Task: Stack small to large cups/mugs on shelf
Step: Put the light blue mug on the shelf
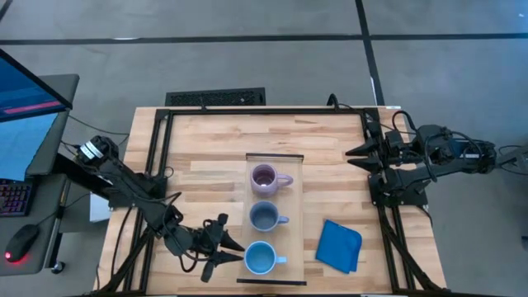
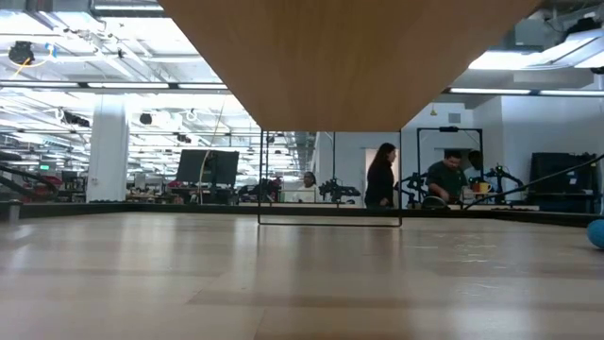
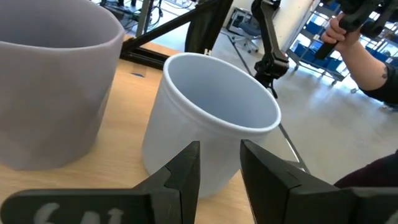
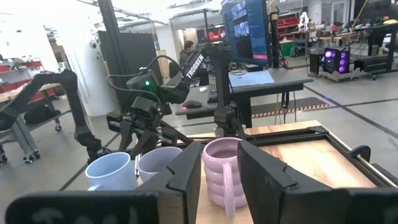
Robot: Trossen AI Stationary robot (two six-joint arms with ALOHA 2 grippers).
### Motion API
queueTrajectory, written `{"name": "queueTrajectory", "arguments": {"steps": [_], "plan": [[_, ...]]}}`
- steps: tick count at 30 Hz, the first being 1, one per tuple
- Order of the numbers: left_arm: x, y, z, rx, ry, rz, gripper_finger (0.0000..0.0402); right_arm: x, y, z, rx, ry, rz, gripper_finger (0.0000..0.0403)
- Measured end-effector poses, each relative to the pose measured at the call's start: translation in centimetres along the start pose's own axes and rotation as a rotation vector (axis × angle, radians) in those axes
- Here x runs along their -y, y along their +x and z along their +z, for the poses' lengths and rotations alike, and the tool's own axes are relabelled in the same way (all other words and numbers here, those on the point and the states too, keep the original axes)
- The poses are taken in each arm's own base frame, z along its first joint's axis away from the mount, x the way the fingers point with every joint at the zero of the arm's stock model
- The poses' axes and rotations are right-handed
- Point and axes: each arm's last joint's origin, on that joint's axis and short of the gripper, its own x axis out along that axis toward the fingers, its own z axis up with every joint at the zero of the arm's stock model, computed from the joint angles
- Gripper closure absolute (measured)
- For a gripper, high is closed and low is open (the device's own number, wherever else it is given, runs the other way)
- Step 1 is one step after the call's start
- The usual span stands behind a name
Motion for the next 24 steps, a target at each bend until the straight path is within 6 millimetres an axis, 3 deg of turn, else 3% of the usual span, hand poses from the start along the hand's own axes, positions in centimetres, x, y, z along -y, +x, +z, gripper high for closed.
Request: {"name": "queueTrajectory", "arguments": {"steps": [24], "plan": [[-0.77,0.49,0.64,0.004,0.007,-0.016,0.0297,0.0,0.0,-0.01,0.0,0.0,0.0,0.0276]]}}
